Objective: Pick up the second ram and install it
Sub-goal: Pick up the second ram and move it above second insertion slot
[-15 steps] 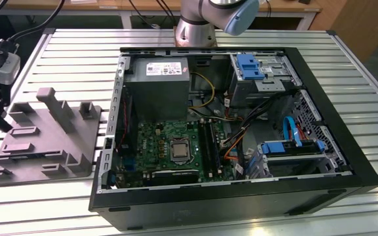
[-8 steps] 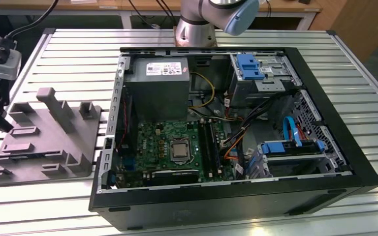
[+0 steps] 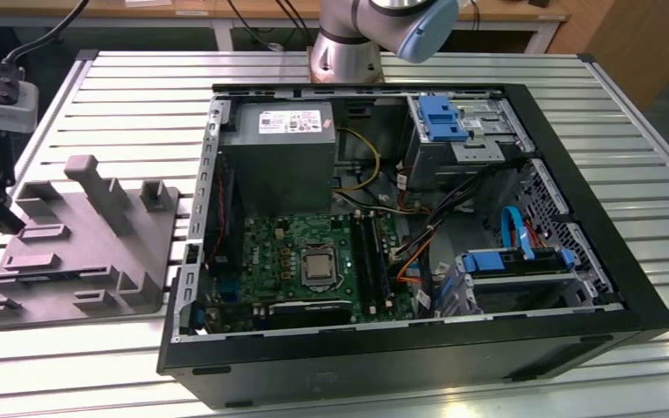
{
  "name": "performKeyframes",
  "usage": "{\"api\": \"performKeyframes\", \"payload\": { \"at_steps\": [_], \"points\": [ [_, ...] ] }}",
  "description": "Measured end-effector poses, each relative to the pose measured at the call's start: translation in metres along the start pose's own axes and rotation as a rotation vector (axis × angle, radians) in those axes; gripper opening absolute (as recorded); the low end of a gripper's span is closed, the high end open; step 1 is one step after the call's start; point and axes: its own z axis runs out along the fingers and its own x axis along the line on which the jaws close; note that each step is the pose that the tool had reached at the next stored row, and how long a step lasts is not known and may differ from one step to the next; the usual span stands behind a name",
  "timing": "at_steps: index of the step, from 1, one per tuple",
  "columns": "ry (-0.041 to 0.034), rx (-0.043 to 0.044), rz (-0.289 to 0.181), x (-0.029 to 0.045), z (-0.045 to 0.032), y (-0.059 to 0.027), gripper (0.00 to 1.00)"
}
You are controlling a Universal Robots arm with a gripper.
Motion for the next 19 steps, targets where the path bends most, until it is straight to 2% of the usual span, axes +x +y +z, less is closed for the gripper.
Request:
{"api": "performKeyframes", "payload": {
  "at_steps": [1, 4, 6, 7, 13, 19],
  "points": [
    [-0.0015, 0.0061, -0.009, 0.0000, 0.0003, 0.0000, 0.10],
    [-0.0074, 0.0371, -0.025, 0.0000, 0.0006, 0.0000, 0.10],
    [-0.0098, 0.0486, -0.032, 0.0000, 0.0013, 0.0000, 0.10],
    [-0.0104, 0.0511, -0.036, 0.0000, 0.0014, 0.0000, 0.10],
    [-0.0105, 0.0515, -0.037, 0.0000, 0.0021, 0.0001, 0.10],
    [-0.0099, 0.0514, -0.037, 0.0001, 0.0112, 0.0003, 0.10]
  ]
}}
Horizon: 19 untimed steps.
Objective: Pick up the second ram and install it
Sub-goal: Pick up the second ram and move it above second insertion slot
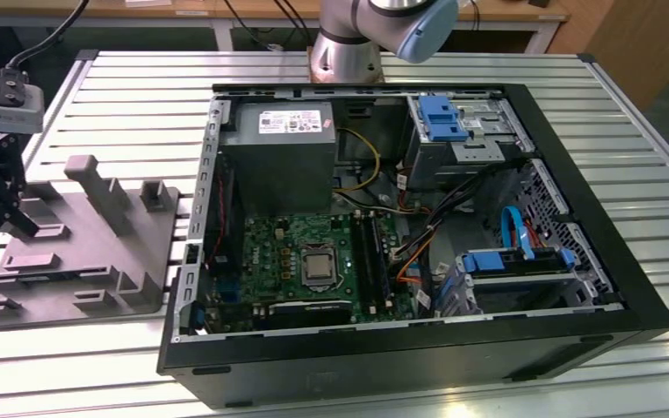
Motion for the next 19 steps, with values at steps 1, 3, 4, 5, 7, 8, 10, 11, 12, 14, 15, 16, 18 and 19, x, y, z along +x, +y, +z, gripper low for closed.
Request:
{"api": "performKeyframes", "payload": {
  "at_steps": [1, 3, 4, 5, 7, 8, 10, 11, 12, 14, 15, 16, 18, 19],
  "points": [
    [0.0000, -0.0001, -0.001, 0.0000, 0.0018, 0.0001, 0.10],
    [-0.0002, -0.0005, -0.005, 0.0000, 0.0054, 0.0004, 0.10],
    [-0.0003, -0.0012, -0.007, 0.0001, 0.0072, 0.0006, 0.10],
    [-0.0004, -0.0021, -0.010, 0.0001, 0.0090, 0.0007, 0.10],
    [-0.0010, -0.0043, -0.024, 0.0002, 0.0118, 0.0008, 0.10],
    [-0.0012, -0.0056, -0.032, 0.0002, 0.0130, 0.0009, 0.10],
    [-0.0015, -0.0085, -0.044, 0.0002, 0.0155, 0.0011, 0.10],
    [-0.0017, -0.0097, -0.048, 0.0002, 0.0172, 0.0012, 0.10],
    [-0.0016, -0.0107, -0.050, 0.0003, 0.0190, 0.0013, 0.10],
    [-0.0013, -0.0131, -0.051, 0.0003, 0.0226, 0.0017, 0.10],
    [-0.0011, -0.0146, -0.051, 0.0004, 0.0243, 0.0018, 0.10],
    [-0.0010, -0.0149, -0.051, 0.0004, 0.0249, 0.0018, 0.10],
    [-0.0009, -0.0151, -0.051, 0.0004, 0.0248, 0.0018, 0.10],
    [-0.0009, -0.0151, -0.051, 0.0004, 0.0248, 0.0018, 0.10]
  ]
}}
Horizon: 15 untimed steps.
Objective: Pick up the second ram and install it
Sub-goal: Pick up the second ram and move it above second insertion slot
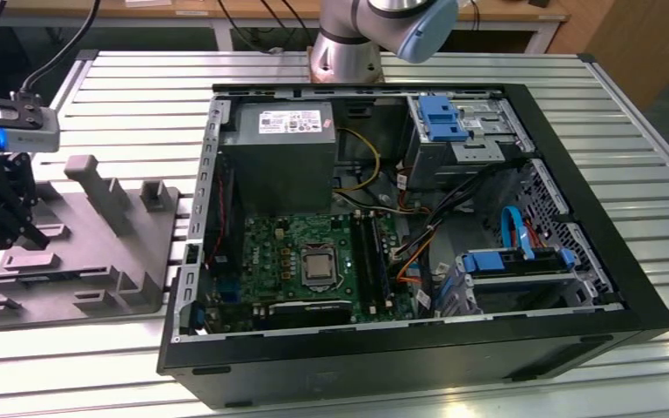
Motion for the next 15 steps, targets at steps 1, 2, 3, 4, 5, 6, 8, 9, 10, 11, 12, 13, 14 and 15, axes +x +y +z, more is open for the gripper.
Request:
{"api": "performKeyframes", "payload": {
  "at_steps": [1, 2, 3, 4, 5, 6, 8, 9, 10, 11, 12, 13, 14, 15],
  "points": [
    [-0.0001, 0.0001, 0.000, 0.0000, 0.0001, 0.0000, 0.10],
    [-0.0001, -0.0010, 0.000, 0.0000, 0.0005, 0.0000, 0.10],
    [0.0006, -0.0089, 0.000, 0.0000, 0.0013, -0.0001, 0.10],
    [0.0020, -0.0193, 0.000, 0.0001, 0.0018, 0.0000, 0.10],
    [0.0031, -0.0300, 0.000, 0.0001, 0.0025, 0.0001, 0.10],
    [0.0042, -0.0422, 0.000, 0.0000, 0.0032, 0.0002, 0.10],
    [0.0064, -0.0643, 0.000, 0.0001, 0.0046, 0.0002, 0.10],
    [0.0074, -0.0726, 0.000, 0.0001, 0.0054, 0.0003, 0.10],
    [0.0078, -0.0741, 0.000, 0.0001, 0.0055, 0.0004, 0.10],
    [0.0077, -0.0741, 0.000, 0.0001, 0.0055, 0.0004, 0.10],
    [0.0077, -0.0742, 0.000, 0.0001, 0.0054, 0.0003, 0.10],
    [0.0078, -0.0742, 0.000, 0.0001, 0.0054, 0.0003, 0.10],
    [0.0077, -0.0741, 0.000, 0.0001, 0.0054, 0.0003, 0.10],
    [0.0078, -0.0742, 0.000, 0.0001, 0.0058, 0.0003, 0.10]
  ]
}}
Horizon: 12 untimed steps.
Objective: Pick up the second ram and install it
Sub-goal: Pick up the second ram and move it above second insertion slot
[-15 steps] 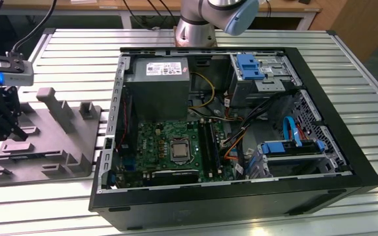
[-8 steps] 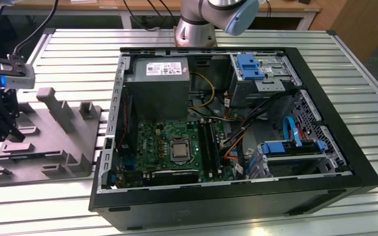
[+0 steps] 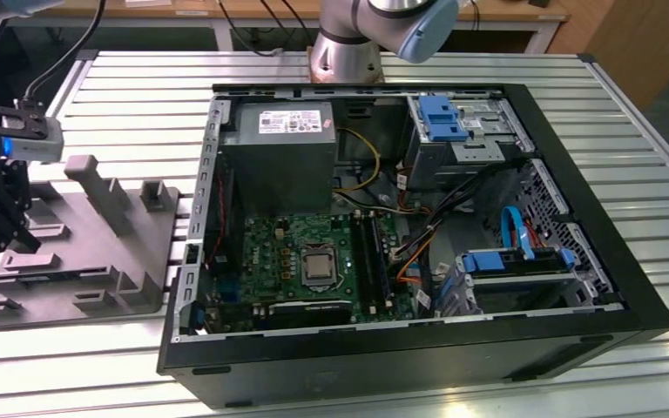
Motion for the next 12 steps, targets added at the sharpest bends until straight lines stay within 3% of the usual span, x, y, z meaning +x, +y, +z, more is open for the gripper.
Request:
{"api": "performKeyframes", "payload": {
  "at_steps": [6, 12],
  "points": [
    [0.0004, 0.0003, -0.022, 0.0001, 0.0070, -0.0001, 0.10],
    [0.0004, 0.0004, -0.024, 0.0000, 0.0076, -0.0001, 0.10]
  ]
}}
